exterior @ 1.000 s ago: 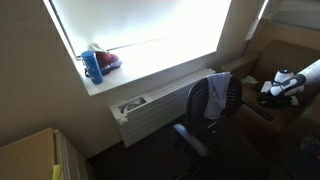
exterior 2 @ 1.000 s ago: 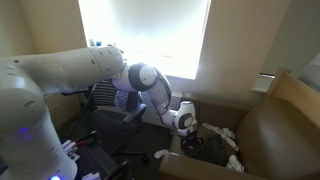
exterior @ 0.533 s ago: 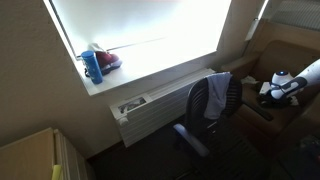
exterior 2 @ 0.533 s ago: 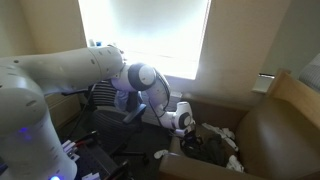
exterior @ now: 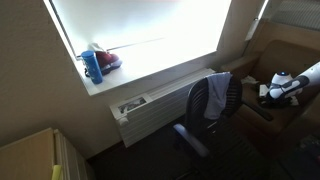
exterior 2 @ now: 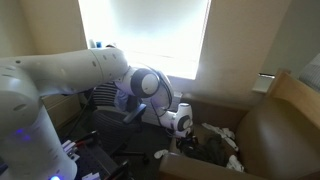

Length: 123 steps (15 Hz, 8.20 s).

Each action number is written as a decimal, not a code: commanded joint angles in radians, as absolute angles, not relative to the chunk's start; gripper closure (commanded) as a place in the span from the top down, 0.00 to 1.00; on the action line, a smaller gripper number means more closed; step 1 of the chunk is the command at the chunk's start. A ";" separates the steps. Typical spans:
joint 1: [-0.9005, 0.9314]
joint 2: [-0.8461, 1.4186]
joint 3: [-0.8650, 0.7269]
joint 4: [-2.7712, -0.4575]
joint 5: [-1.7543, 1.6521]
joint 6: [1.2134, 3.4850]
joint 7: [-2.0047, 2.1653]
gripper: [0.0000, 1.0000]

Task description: Hang the t-shirt on the backrest of the chair

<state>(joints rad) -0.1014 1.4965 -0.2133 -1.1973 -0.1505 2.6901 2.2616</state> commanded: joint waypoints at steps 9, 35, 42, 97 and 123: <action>-0.157 1.495 -0.161 -1.105 -0.005 2.236 1.669 1.00; -0.149 1.476 -0.177 -0.930 0.029 1.991 1.798 0.46; -0.117 1.479 -0.190 -1.019 0.025 2.126 1.947 0.85; 0.087 1.499 -0.384 -1.392 0.322 2.868 2.604 1.00; 0.047 1.499 -0.336 -1.379 0.220 2.795 2.604 0.12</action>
<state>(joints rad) 0.0692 1.4988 -0.3477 -1.3937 0.2395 2.8083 2.6039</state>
